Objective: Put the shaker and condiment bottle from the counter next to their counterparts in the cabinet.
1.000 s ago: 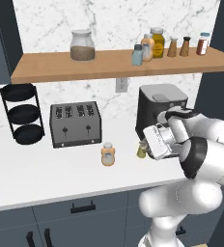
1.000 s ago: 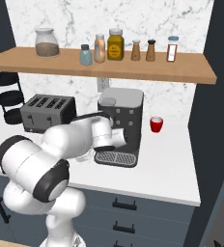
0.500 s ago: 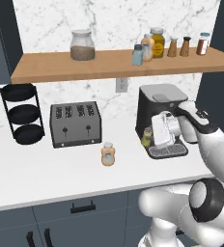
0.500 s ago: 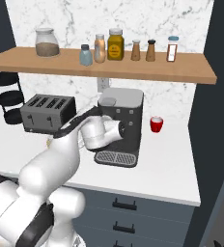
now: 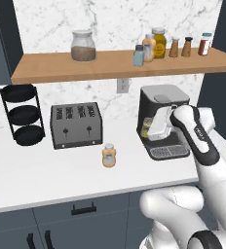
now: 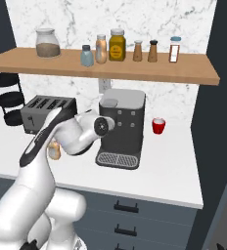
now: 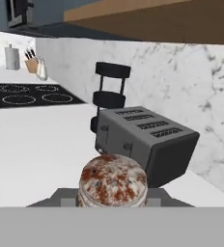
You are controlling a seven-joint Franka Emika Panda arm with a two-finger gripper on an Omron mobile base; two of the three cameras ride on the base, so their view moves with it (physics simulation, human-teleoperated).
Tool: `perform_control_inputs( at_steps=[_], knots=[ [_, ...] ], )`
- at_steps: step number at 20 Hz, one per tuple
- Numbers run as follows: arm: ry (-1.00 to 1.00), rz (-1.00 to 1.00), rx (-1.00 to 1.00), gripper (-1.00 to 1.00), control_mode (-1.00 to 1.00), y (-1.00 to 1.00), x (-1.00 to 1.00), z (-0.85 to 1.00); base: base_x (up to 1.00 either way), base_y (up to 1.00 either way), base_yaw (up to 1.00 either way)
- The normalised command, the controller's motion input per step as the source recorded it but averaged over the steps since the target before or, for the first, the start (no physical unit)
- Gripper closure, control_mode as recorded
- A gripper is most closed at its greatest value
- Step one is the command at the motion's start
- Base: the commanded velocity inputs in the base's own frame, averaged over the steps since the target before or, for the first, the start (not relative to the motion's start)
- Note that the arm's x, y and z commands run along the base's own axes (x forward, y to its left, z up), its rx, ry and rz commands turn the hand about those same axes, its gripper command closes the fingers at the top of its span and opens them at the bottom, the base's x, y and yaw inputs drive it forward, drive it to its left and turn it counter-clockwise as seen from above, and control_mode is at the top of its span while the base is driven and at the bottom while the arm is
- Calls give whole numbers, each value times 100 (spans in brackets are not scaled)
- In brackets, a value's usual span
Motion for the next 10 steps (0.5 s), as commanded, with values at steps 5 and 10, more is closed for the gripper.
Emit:
perform_control_inputs(
  at_steps=[5, 10],
  knots=[
    [0, -25, -2, 100, -100, 21, -18, 72, 0, 0, 0],
    [0, -23, -3, 100, -100, 20, -22, 76, 0, 0, 0]
  ],
)
